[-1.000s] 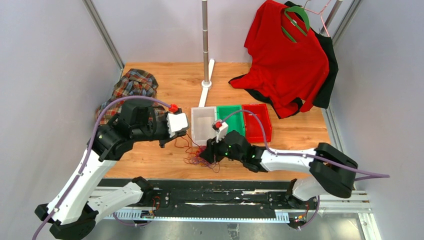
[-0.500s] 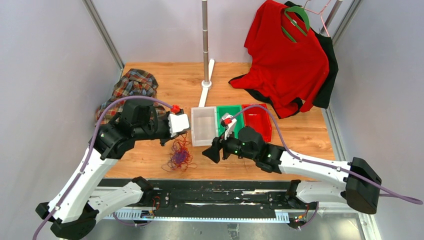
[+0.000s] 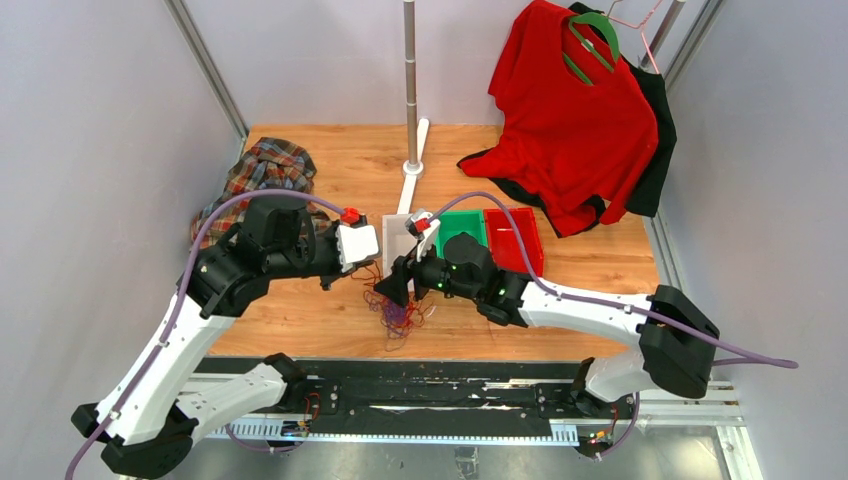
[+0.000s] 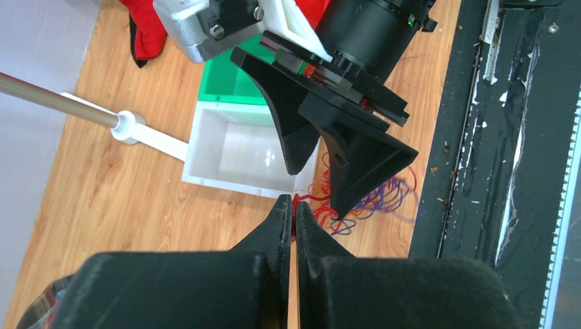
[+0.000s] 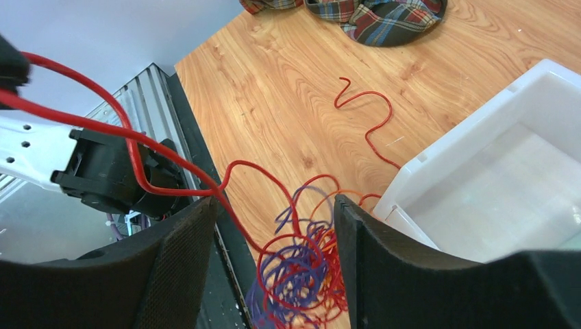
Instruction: Untangle the cables
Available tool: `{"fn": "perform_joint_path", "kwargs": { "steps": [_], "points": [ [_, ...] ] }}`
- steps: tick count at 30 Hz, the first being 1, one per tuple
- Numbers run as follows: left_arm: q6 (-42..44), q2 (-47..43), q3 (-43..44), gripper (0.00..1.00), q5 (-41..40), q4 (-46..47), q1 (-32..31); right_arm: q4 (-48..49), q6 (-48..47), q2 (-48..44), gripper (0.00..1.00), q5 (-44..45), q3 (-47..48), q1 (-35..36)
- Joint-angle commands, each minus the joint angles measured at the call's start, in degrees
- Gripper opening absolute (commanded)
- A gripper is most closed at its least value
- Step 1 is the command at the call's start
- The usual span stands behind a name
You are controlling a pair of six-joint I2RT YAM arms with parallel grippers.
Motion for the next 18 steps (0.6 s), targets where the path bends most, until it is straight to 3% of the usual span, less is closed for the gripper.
{"fn": "perform_joint_path", "kwargs": {
  "steps": [1,7,18],
  "points": [
    [-0.2,-0.4,2.3,0.00,0.1,1.7,-0.4,3.7,0.0,0.8,0.61,1.6,0.0,-0.4],
    [-1.1,0.4,3.6,0.00,1.6,1.6,-0.4,3.1,-0.9,1.0,0.49,5.3,-1.5,-0.4],
    [-3.8,2.6,7.8,0.00,5.2,-1.2,-0.4,6.9,-0.3,6.9,0.48,9.4,1.3,0.5]
  ]
}}
